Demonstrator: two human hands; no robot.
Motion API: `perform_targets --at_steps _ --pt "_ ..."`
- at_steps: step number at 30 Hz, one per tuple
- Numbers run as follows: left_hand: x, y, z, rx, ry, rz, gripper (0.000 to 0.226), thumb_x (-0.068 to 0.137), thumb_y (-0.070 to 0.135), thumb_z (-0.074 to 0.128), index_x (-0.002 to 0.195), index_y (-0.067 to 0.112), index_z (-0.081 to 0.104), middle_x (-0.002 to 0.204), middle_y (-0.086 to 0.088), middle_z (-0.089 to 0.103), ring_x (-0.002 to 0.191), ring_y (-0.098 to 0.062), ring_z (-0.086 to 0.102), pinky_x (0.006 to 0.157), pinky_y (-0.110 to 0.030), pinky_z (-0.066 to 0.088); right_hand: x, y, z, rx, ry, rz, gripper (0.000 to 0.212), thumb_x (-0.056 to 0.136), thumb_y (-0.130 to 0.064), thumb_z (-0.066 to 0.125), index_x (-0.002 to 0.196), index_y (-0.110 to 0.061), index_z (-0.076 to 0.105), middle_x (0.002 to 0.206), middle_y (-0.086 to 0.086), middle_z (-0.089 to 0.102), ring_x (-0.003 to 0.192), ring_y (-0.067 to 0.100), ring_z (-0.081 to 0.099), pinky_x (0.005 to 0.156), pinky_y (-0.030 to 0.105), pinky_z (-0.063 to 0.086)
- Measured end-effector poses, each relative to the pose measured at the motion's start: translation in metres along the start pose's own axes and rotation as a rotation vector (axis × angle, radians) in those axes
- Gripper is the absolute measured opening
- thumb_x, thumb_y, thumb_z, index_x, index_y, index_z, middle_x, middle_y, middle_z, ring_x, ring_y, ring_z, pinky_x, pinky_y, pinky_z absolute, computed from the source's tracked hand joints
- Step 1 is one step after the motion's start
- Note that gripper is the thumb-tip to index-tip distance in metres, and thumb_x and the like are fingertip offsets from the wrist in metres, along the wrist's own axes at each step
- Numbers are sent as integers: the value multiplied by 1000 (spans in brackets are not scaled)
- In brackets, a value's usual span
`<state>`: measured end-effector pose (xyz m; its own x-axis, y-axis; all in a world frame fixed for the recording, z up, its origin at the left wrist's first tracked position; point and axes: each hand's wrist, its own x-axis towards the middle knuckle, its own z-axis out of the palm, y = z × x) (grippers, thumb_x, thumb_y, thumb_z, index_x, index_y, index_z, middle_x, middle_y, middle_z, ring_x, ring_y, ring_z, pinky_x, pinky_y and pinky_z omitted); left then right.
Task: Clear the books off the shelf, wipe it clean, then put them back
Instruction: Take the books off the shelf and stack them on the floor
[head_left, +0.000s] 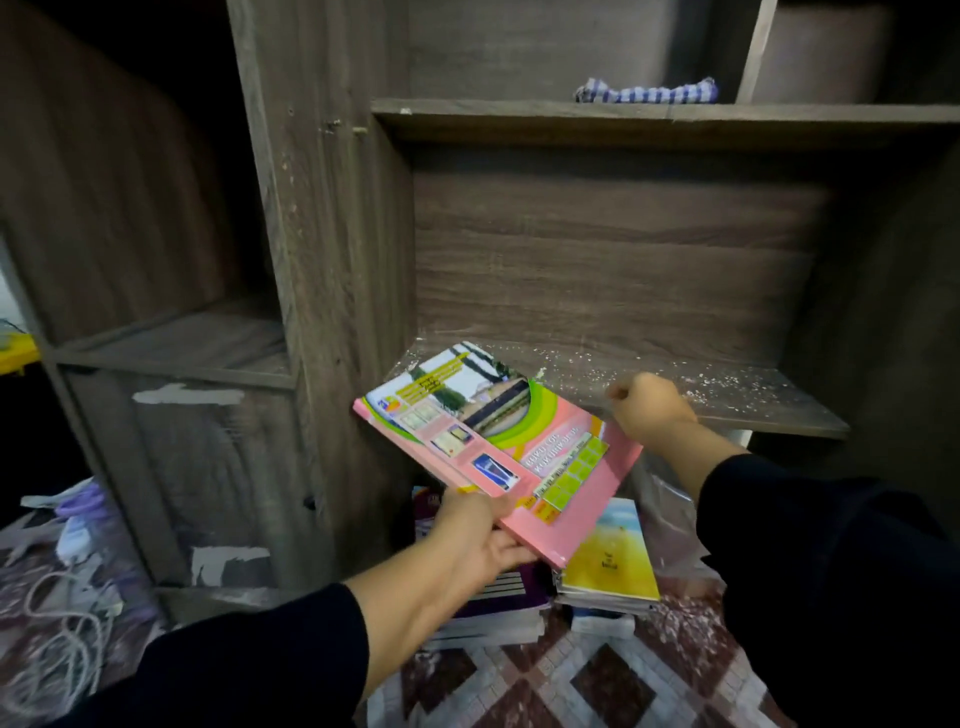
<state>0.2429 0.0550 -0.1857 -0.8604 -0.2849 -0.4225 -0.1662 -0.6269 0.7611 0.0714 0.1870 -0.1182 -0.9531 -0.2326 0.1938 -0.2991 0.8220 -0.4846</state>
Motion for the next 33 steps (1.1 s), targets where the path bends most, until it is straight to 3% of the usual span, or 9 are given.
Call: perform_targets --at_steps 3,8,11,15,19,24,27,30,33 --pt "-9 -25 -4 -18 27 4 33 94 -6 47 120 15 44 103 -17 70 79 -33 70 59 -51 58 -3 -1 10 -9 -44 -24 26 85 -12 51 101 -15 71 115 14 67 105 31 63 91 34 51" --pt "-32 -46 -9 -24 25 15 31 94 -7 45 100 23 44 98 -14 71 82 -34 70 65 -53 57 -5 0 22 -23 -125 -28 20 83 -11 51 92 -11 70 105 13 70 99 28 65 87 32 52" --pt "-33 -50 -14 -20 42 10 31 94 -7 46 108 21 44 100 -15 71 84 -36 70 65 -53 58 -5 0 28 -44 -149 -31 18 80 -5 51 83 -14 66 105 13 69 98 28 65 87 33 53" --pt "-28 -54 -20 -8 73 -19 32 95 -5 46 121 12 43 104 -20 69 85 -37 70 62 -53 58 -1 -1 36 -38 -178 -24 29 84 -5 51 106 -13 69 116 10 66 108 27 61 95 33 49" --pt "-13 -54 -26 -8 77 -41 32 95 -5 45 123 10 44 102 -21 70 78 -36 71 56 -50 58 5 -1 45 -30 -199 -40 34 85 -7 51 115 -15 67 125 9 63 115 26 59 101 35 46" --pt "20 -45 -33 -19 92 -97 23 95 -4 46 115 6 51 73 -17 72 54 -29 71 45 -45 56 15 4 51 -45 -181 -63 42 85 -6 47 120 -21 64 127 7 62 117 27 58 101 36 46" --pt "43 -38 -37 15 97 -123 14 96 -3 45 100 7 54 59 -11 71 47 -25 69 60 -51 55 24 9 51 -111 -103 -116 43 84 -7 45 119 -25 64 126 9 62 116 30 58 97 36 48" --pt "68 -32 -40 71 111 -148 14 96 -2 44 91 7 54 73 -14 69 63 -29 67 77 -53 48 34 16 51 -184 -31 -202 42 84 -8 46 120 -23 63 127 11 59 115 33 57 95 39 49" --pt "98 -28 -46 131 132 -175 13 97 -1 43 90 6 53 82 -15 64 72 -29 62 83 -52 47 49 22 56 -207 17 -260 38 87 -13 47 122 -22 61 127 10 55 116 34 53 96 39 48"
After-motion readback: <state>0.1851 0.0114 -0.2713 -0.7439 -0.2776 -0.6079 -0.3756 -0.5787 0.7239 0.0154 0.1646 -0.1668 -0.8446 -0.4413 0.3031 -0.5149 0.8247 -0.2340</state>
